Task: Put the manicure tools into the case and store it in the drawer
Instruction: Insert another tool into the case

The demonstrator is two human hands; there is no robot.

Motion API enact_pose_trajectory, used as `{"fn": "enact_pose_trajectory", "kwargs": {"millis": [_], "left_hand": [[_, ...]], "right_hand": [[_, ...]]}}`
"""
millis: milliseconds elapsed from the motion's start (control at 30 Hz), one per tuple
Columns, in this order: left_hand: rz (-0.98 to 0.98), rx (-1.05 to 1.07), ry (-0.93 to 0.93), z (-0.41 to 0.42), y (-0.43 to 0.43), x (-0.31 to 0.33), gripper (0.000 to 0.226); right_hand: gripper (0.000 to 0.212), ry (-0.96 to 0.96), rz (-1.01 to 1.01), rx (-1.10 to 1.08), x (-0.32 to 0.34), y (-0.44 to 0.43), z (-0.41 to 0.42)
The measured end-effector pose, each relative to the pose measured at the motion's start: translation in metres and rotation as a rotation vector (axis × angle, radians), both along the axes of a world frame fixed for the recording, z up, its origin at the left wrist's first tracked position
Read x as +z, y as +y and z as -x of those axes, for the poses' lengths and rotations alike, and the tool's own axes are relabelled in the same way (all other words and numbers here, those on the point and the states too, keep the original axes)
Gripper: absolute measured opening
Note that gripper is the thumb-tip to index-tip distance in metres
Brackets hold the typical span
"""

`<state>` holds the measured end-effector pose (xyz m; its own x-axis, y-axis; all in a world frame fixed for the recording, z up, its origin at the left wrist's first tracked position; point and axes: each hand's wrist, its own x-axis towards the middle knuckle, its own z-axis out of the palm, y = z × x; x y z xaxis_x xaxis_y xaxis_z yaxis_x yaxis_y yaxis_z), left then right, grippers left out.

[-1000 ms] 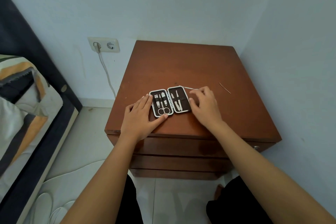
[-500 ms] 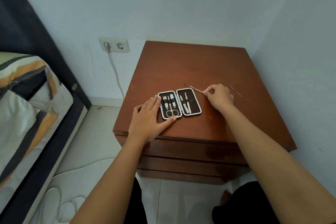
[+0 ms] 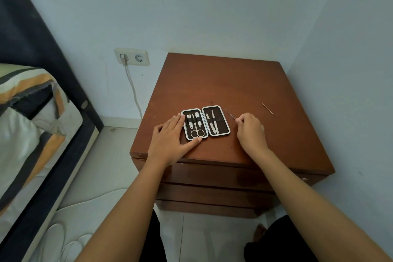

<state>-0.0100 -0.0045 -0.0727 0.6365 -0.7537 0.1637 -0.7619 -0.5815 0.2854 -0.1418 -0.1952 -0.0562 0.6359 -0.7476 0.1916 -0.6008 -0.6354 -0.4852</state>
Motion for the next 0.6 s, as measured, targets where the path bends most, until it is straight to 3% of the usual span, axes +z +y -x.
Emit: {"fn": "enact_pose_trajectory", "kwargs": {"millis": [167,600], "left_hand": [[-0.014,-0.001,0.0,0.0,0.0,0.0,0.096],[-0.007,-0.006,0.003,-0.001,0.0,-0.002,0.095]], "right_hand": [[0.012,-0.214,-0.179,0.079,0.006,0.02,0.013],[0.015,-0.181,-0.068,0.136,0.007,0.034,0.021]]}}
